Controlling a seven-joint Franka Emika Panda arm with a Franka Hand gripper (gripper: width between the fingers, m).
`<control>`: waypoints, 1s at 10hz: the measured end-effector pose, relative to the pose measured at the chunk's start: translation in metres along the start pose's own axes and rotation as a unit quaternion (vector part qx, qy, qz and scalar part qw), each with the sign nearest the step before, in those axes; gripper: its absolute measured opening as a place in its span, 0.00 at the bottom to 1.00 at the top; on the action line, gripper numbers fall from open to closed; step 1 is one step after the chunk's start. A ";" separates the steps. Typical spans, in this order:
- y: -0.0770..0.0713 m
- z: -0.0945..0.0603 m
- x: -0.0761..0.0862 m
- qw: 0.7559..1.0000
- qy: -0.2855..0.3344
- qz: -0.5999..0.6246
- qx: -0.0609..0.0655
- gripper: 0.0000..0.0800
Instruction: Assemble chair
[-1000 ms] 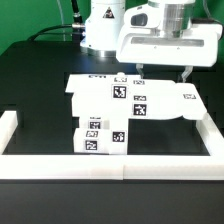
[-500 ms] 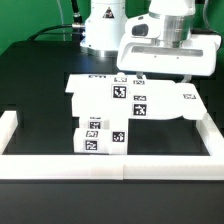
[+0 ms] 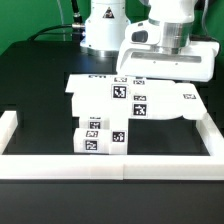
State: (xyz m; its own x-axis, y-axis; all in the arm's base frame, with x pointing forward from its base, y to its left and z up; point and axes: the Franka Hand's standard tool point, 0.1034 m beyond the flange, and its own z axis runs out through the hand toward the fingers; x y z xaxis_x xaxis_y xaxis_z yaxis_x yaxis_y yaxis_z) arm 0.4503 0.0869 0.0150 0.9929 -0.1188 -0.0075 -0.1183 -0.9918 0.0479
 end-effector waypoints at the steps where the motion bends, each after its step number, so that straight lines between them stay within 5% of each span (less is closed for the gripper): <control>1: 0.001 0.003 -0.002 1.000 -0.002 0.000 -0.002 0.81; 10: 0.002 0.010 -0.006 1.000 -0.009 -0.002 -0.006 0.81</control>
Offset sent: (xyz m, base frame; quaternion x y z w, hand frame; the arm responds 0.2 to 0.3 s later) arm -0.0001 0.0015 -0.0033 -0.0023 0.0024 0.0022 1.0000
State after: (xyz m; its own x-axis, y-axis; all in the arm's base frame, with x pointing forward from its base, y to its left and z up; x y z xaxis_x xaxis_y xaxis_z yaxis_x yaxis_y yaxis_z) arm 0.4438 0.0848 0.0055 0.9928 -0.1166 -0.0255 -0.1150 -0.9916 0.0592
